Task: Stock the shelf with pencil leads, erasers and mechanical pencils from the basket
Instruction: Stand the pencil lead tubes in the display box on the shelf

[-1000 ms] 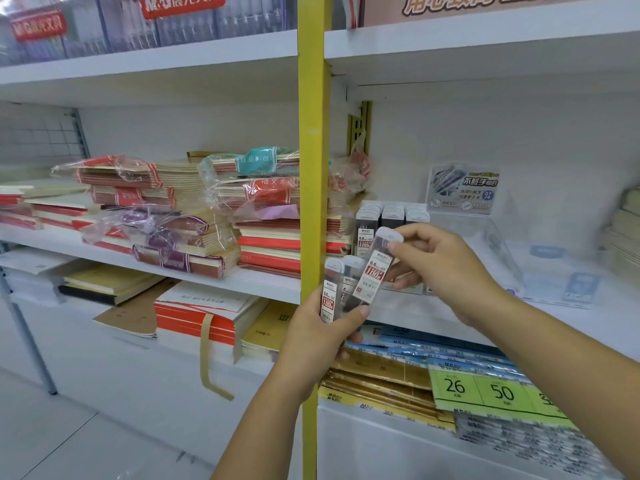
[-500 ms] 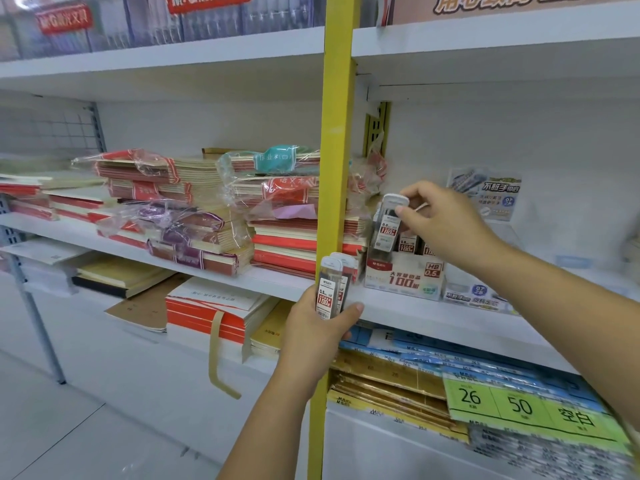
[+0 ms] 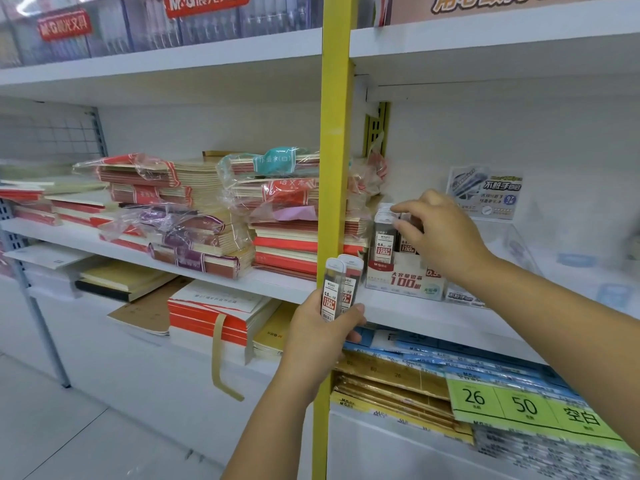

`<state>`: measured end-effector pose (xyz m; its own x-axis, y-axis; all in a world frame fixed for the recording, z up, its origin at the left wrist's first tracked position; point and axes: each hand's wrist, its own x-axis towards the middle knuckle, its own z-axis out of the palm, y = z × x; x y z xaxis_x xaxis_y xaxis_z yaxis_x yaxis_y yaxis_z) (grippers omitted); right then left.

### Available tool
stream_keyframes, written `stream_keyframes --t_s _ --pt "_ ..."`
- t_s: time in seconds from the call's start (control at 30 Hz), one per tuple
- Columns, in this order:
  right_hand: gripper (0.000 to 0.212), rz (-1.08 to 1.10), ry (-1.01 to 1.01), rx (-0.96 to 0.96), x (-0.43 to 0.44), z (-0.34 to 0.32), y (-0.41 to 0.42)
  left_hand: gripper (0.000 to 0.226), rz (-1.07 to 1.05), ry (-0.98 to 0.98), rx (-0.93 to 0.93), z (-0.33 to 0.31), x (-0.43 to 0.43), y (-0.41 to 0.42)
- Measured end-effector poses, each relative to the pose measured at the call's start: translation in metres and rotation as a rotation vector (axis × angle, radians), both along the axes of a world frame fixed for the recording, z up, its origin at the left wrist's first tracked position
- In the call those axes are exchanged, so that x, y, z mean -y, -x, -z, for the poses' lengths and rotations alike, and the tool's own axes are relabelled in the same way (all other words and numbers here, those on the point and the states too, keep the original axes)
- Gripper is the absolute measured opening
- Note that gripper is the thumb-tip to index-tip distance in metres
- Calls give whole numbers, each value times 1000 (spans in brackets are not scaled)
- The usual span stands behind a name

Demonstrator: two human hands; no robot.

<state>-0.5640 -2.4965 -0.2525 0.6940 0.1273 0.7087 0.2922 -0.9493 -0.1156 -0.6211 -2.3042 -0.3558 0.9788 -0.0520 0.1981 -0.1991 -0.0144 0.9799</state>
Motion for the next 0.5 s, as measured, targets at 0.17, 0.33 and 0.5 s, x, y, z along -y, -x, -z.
stream_keyframes --t_s 0.17,0.33,0.5 --pt "14 -338 -297 -218 -13 18 45 14 66 -18 12 -4 1 5" --pt "17 -500 -492 -442 -26 34 65 20 99 -53 35 -4 7 10" --pt "10 -442 -760 -272 -13 22 67 27 54 32 6 -1 5 7"
